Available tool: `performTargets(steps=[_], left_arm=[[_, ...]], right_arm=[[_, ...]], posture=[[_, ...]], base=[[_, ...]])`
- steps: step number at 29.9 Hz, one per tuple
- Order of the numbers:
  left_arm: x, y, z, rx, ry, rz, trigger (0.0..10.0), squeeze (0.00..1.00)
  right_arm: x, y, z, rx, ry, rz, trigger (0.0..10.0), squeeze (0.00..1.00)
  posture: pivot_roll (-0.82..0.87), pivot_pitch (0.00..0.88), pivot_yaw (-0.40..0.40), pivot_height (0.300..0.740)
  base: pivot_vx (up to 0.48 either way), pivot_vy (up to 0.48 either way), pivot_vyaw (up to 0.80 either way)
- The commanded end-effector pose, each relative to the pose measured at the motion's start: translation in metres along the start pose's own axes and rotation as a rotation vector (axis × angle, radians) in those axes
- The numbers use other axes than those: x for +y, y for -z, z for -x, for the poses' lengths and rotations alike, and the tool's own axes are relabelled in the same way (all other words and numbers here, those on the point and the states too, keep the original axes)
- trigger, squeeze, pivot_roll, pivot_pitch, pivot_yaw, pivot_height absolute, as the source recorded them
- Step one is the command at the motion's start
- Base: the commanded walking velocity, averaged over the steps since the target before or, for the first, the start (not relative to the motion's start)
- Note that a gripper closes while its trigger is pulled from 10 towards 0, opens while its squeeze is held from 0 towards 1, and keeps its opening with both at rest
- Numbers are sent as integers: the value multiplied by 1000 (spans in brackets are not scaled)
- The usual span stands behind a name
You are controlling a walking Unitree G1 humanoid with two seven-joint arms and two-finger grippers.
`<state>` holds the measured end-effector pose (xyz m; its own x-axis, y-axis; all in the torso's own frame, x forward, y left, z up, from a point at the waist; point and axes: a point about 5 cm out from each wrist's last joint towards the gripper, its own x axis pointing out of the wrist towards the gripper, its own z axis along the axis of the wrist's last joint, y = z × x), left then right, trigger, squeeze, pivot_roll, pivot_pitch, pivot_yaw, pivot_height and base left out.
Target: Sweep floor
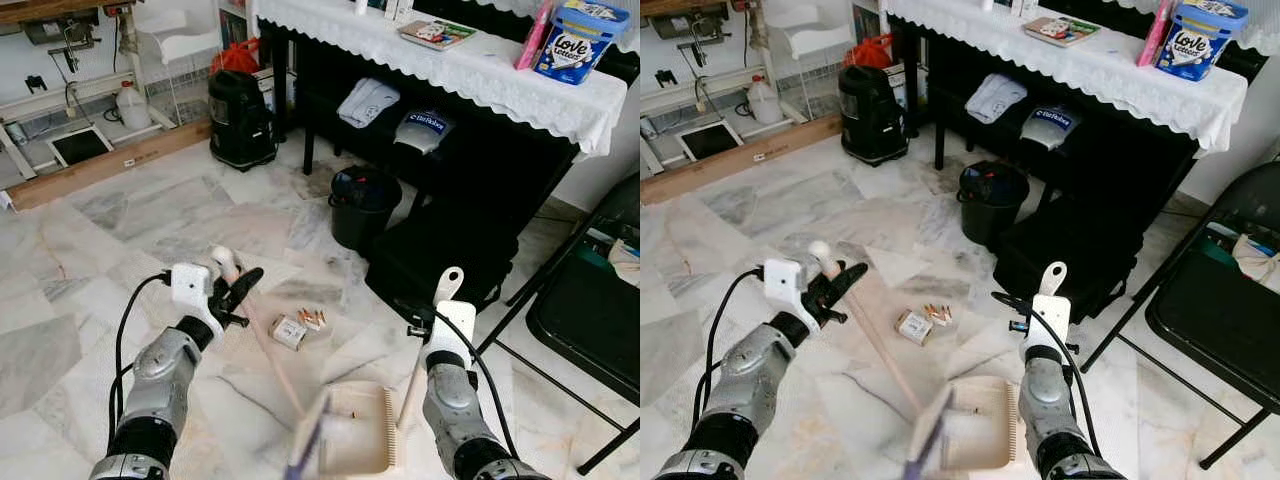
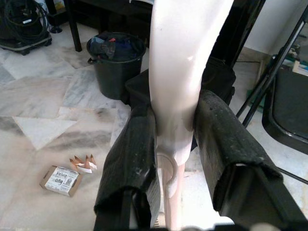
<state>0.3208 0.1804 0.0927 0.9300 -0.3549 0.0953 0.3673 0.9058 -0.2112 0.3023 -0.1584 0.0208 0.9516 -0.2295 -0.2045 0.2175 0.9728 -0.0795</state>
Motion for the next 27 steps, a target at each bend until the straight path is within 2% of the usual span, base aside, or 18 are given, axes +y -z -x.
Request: performTargets(steps=[1,7,10,13,17,21,27], left_arm=[[3,-15,-1,-86,-31,14,10000,0],[10,-27,3,-160,-139,-19,10000,0],[13,-32,8,-183,-203,-100,10000,0],[13,-30,12,-189,-233,-135,10000,0],[9,-19,16,-126,-208,-210,10000,0],[7,-11,17,-77,-190,-232,10000,0],[2,3,18,7,-125,-157,10000,0]], right_arm=[[3,9,3,48,-25,19,10000,0],[2,8,3,49,-24,18,10000,0],[2,8,3,47,-25,17,10000,0],[2,8,3,49,-27,17,10000,0],[3,7,2,49,-31,15,10000,0],[3,6,1,47,-31,12,10000,0],[2,5,0,48,-28,10,10000,0]], posture=[[-7,63,-102,740],[-7,51,-101,740],[-5,45,-101,740],[-3,38,-102,740],[-2,38,-103,740],[-1,41,-104,740],[3,45,-105,740]], base=[[0,0,0],[0,0,0],[0,0,0],[0,0,0],[0,0,0],[0,0,0],[0,0,0]])
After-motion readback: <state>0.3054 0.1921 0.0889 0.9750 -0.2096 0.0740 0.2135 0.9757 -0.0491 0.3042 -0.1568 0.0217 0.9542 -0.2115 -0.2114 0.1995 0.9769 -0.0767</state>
